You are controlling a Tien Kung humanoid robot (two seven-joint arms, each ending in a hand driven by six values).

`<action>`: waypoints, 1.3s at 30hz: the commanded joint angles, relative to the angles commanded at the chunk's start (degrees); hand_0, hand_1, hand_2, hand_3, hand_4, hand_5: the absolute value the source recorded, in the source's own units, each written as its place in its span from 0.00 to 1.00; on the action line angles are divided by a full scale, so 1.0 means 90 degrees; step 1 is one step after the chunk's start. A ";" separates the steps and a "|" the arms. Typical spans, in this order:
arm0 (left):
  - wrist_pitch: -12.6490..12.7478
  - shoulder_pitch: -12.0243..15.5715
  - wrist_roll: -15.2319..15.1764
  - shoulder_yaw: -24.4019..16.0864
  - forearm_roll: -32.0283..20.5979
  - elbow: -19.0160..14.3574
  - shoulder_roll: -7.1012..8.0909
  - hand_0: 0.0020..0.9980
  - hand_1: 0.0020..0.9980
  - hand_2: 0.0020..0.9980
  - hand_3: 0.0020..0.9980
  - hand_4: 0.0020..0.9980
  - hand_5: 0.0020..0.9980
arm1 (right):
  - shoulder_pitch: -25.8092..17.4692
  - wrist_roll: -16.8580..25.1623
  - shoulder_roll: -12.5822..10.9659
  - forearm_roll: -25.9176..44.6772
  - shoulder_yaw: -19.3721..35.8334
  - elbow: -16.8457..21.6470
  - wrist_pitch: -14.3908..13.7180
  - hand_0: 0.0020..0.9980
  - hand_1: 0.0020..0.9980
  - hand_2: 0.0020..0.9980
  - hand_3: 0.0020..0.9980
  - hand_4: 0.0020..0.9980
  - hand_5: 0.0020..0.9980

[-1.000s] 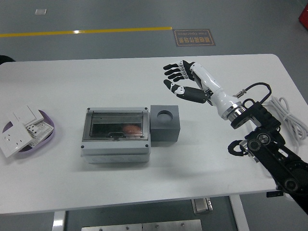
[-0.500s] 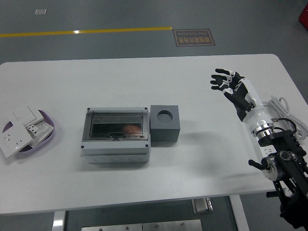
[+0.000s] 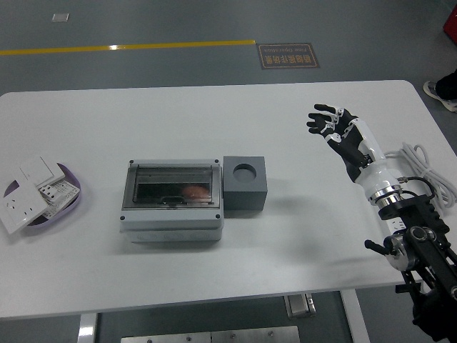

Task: Pick up the cylinder from the cube,place it in the box,flap close box

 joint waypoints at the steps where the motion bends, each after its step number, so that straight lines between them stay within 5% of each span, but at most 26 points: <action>1: -0.0001 0.0014 0.0006 -0.0009 0.0015 0.0000 0.0008 0.64 0.67 0.66 0.70 0.75 0.32 | -0.0003 -0.0002 0.0002 -0.0001 -0.0003 -0.0009 0.0004 0.71 0.67 0.68 0.68 0.69 0.32; 11: -0.0006 0.0075 0.0018 -0.0019 0.0064 0.0000 0.0116 0.64 0.67 0.66 0.71 0.75 0.32 | 0.0002 -0.0014 0.0049 -0.0022 -0.0027 -0.0052 0.0024 0.73 0.68 0.70 0.70 0.75 0.35; 39: 0.0056 0.0085 0.0012 -0.0405 -0.0055 0.0000 0.0013 0.64 0.67 0.66 0.70 0.75 0.32 | -0.0111 -0.0066 0.0141 -0.0148 0.0616 0.0076 0.0005 0.74 0.67 0.69 0.69 0.78 0.34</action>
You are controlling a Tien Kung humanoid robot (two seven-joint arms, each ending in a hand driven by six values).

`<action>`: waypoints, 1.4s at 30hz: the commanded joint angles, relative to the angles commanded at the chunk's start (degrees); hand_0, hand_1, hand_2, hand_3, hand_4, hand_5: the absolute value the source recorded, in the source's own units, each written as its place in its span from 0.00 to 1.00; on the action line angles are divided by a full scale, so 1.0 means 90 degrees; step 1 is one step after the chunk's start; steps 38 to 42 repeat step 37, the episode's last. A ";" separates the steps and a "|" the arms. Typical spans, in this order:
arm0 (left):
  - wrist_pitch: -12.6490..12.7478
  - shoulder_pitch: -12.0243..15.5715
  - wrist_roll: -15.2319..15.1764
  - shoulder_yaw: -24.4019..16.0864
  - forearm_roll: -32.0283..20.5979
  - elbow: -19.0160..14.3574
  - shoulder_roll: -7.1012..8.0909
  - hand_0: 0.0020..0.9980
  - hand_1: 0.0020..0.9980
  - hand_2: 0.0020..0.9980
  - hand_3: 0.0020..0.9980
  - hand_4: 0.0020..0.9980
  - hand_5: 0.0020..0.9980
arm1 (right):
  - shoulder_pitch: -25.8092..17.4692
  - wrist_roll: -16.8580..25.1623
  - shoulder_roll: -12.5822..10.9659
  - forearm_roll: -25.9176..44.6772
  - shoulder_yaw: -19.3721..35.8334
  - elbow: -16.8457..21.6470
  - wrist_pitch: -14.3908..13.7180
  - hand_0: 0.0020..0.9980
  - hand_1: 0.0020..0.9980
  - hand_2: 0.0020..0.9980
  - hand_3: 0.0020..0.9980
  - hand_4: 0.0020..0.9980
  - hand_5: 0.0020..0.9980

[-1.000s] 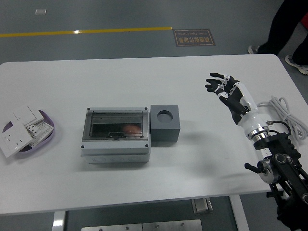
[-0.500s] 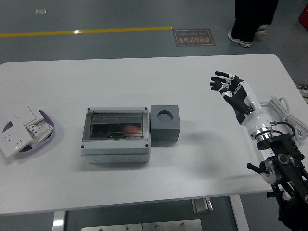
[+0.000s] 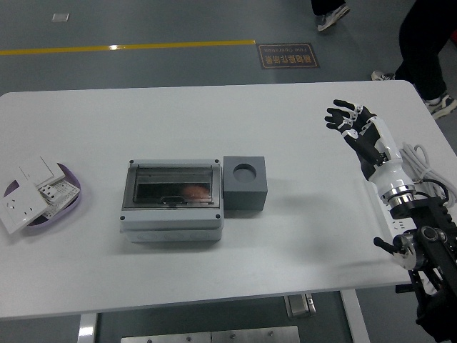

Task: Pick up the cylinder from the cube,place it in the box,flap close box

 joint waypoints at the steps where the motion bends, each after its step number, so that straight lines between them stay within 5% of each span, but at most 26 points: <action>1: -0.0001 -0.0008 -0.0012 0.0016 -0.0015 0.0000 0.0006 0.64 0.67 0.66 0.70 0.75 0.32 | -0.0006 -0.0010 -0.0008 -0.0009 0.0010 0.0021 0.0011 0.74 0.67 0.69 0.69 0.78 0.34; 42: 0.0017 -0.0034 0.0046 -0.0124 0.0095 0.0000 -0.0056 0.64 0.67 0.66 0.71 0.76 0.32 | -0.0001 -0.0006 -0.0106 -0.0151 0.0073 0.0252 -0.0015 0.74 0.67 0.69 0.69 0.78 0.33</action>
